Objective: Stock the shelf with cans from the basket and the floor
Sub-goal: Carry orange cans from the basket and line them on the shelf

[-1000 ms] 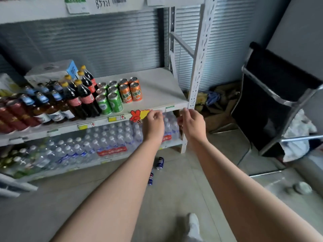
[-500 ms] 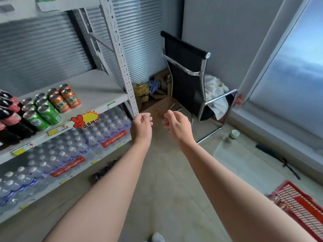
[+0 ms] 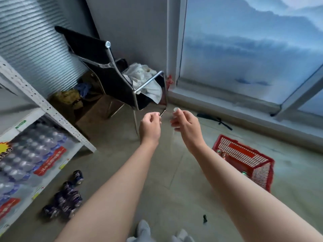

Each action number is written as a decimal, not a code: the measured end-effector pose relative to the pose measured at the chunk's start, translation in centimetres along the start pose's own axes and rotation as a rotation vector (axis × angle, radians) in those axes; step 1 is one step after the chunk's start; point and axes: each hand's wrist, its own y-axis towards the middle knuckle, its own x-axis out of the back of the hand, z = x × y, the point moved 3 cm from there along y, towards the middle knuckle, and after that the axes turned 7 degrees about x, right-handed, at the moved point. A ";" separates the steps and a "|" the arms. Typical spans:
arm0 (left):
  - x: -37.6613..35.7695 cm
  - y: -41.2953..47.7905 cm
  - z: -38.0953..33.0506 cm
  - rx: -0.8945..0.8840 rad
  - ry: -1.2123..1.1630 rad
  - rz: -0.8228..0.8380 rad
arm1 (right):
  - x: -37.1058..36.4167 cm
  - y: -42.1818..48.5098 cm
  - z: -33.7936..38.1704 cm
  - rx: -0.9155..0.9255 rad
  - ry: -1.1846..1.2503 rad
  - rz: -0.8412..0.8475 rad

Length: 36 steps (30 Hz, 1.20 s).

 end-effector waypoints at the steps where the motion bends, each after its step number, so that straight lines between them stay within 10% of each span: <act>1: -2.1 -0.4 0.3 0.003 0.013 0.033 | 2.2 0.1 -0.6 -0.006 0.008 -0.035; 24: -38.1 -3.7 5.6 0.020 0.362 0.680 | 32.3 4.0 -14.9 -0.347 -0.001 -0.808; 36: -50.2 -1.3 11.2 0.052 0.526 0.678 | 42.4 8.2 -25.6 -0.528 -0.027 -0.786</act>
